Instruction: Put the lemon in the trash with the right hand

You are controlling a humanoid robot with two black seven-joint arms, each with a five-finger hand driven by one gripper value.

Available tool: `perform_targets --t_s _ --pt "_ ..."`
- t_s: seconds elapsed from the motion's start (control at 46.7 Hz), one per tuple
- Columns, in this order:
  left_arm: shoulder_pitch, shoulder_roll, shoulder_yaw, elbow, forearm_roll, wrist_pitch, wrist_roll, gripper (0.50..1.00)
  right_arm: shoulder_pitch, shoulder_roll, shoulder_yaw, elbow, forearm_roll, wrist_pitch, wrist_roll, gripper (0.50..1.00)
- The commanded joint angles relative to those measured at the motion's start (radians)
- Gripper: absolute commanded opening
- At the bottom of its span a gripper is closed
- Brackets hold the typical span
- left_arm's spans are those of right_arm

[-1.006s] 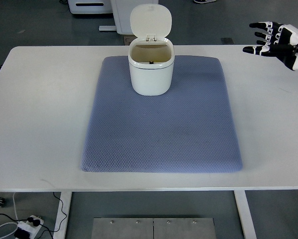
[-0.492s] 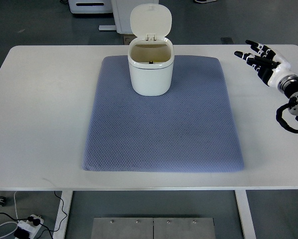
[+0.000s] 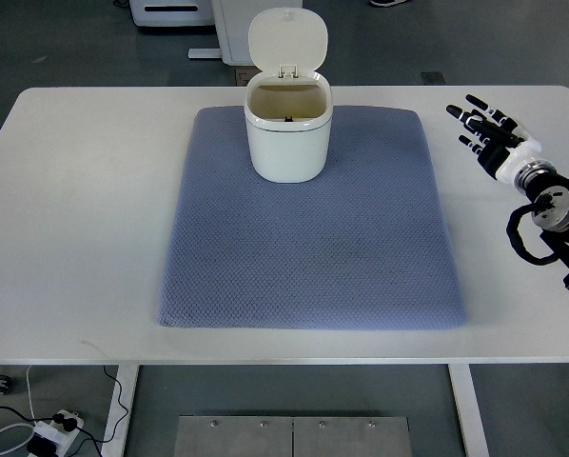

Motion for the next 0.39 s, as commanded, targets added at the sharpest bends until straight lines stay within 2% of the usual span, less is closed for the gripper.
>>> perform_targets --t_s 0.0,0.364 --pt "0.0 0.0 0.0 0.0 0.0 0.0 0.0 1.0 -0.005 0.001 -0.001 -0.001 0.0 0.0 0.005 1.0" --pt "0.0 0.0 0.0 0.0 0.0 0.0 0.0 1.0 -0.015 0.008 0.0 -0.055 0.0 0.023 0.008 1.0"
